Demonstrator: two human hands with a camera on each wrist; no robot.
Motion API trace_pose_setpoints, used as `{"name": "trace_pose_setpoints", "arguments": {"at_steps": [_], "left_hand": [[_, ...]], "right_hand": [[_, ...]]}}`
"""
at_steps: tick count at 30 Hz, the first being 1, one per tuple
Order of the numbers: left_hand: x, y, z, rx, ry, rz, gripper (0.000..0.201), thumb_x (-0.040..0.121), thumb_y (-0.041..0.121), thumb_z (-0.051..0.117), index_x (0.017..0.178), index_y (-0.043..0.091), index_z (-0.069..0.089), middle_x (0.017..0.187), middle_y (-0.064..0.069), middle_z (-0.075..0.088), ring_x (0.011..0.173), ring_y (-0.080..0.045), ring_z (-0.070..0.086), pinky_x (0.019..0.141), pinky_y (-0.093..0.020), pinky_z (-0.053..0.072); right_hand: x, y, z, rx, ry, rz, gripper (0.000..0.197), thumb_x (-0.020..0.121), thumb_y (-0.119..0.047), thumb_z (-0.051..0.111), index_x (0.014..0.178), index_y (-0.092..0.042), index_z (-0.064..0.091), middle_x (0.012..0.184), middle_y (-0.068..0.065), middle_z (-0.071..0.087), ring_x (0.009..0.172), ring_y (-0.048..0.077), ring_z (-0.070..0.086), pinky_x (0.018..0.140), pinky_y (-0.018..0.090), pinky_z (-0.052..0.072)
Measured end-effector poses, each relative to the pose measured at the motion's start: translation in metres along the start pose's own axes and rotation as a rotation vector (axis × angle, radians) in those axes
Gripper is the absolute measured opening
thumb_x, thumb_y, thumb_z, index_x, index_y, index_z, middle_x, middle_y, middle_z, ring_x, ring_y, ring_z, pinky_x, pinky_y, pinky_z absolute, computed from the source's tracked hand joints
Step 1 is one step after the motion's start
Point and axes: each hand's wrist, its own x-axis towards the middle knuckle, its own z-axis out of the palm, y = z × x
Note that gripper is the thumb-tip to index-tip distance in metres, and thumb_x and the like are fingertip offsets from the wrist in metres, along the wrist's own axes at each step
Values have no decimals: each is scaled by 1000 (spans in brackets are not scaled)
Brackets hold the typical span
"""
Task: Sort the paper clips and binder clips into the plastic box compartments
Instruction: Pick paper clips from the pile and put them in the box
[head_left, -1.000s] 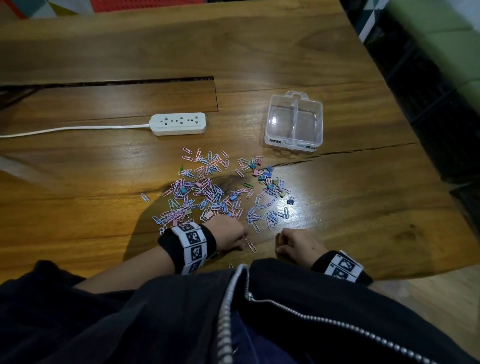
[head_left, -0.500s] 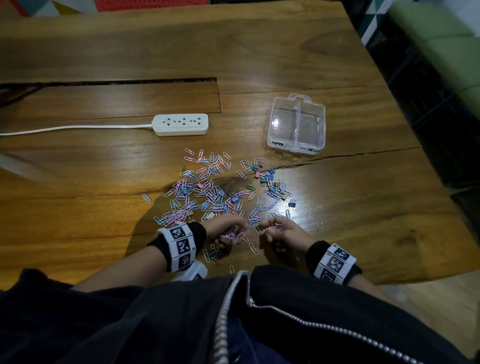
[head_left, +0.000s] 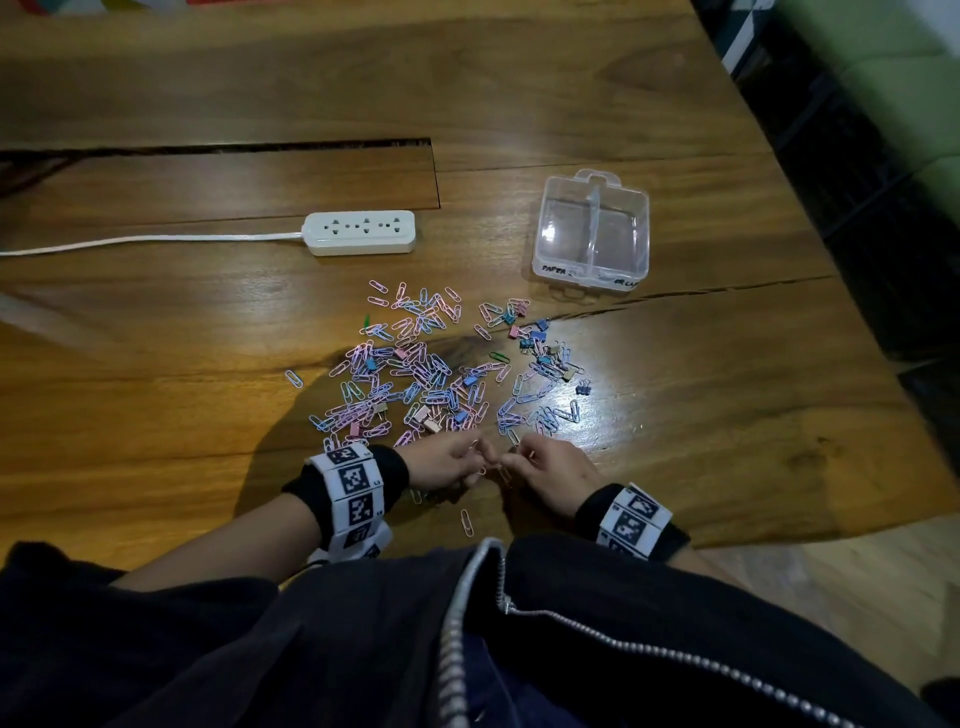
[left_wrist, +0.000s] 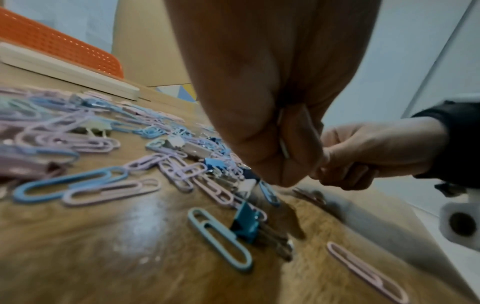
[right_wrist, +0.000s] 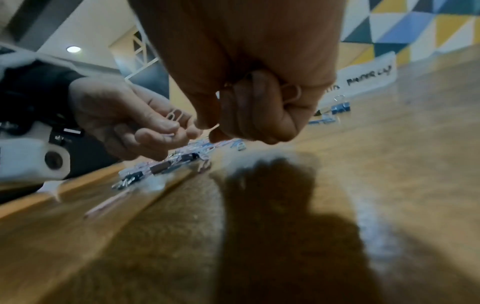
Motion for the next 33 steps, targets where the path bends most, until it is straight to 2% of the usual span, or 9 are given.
{"name": "trace_pose_setpoints", "arguments": {"at_steps": [4,7,11,13,16,22,25,29,33], "left_hand": [[-5,-4,-4,-164,-42,-73,26,98,7,32,84,19,50,62,3,44,36,0,38,37,-14,32],[-7,-2,-1,-148,3,-82,29,96,11,34,73,20,48,64,0,44,48,-9,39,47,-21,32],[-10,6,10,281,26,88,27,89,32,56,67,23,44,69,2,47,63,-15,44,61,-26,34],[-11,9,15,662,-9,149,22,78,36,68,82,18,56,88,-4,58,81,-21,54,68,-27,38],[-8,8,20,1094,-61,165,42,77,38,68,113,19,56,117,-5,52,104,-23,55,76,-30,43],[-2,7,17,1186,-10,161,39,89,41,50,113,11,56,117,-7,53,103,-26,57,80,-36,48],[0,9,10,966,116,147,32,96,37,36,104,9,51,99,-5,56,88,-23,56,76,-32,46],[13,18,-12,36,238,104,25,96,13,36,71,14,41,64,5,43,55,-10,38,55,-23,37],[18,30,-30,-718,186,114,23,84,4,33,63,13,39,43,6,49,28,-3,29,32,-5,21]], "right_hand": [[-5,-4,4,-158,40,-72,34,79,-45,63,98,-19,52,92,0,62,86,19,55,68,23,33],[-5,-8,5,-242,59,-106,28,83,-37,61,102,-18,56,104,4,66,95,21,59,72,24,37],[-5,-10,5,-229,-15,-87,15,88,-27,54,96,-15,58,103,7,65,95,23,58,77,27,40],[-4,-8,4,-206,-48,-92,8,89,-24,53,85,-17,55,99,8,63,90,23,56,76,28,40],[0,-3,-4,81,-51,-43,29,90,-17,53,65,-24,40,85,7,54,81,17,50,72,27,37],[5,9,-38,679,53,69,24,89,-1,48,74,-19,47,72,-1,51,57,6,50,49,14,39],[9,12,-50,877,36,98,28,89,6,43,87,-20,53,70,1,52,45,3,46,39,15,33],[16,18,-51,1050,45,210,27,89,3,38,76,-14,55,65,3,51,50,10,38,40,17,29],[20,18,-47,825,98,241,22,88,-7,39,68,-15,45,65,1,43,57,13,38,53,23,29]]}}
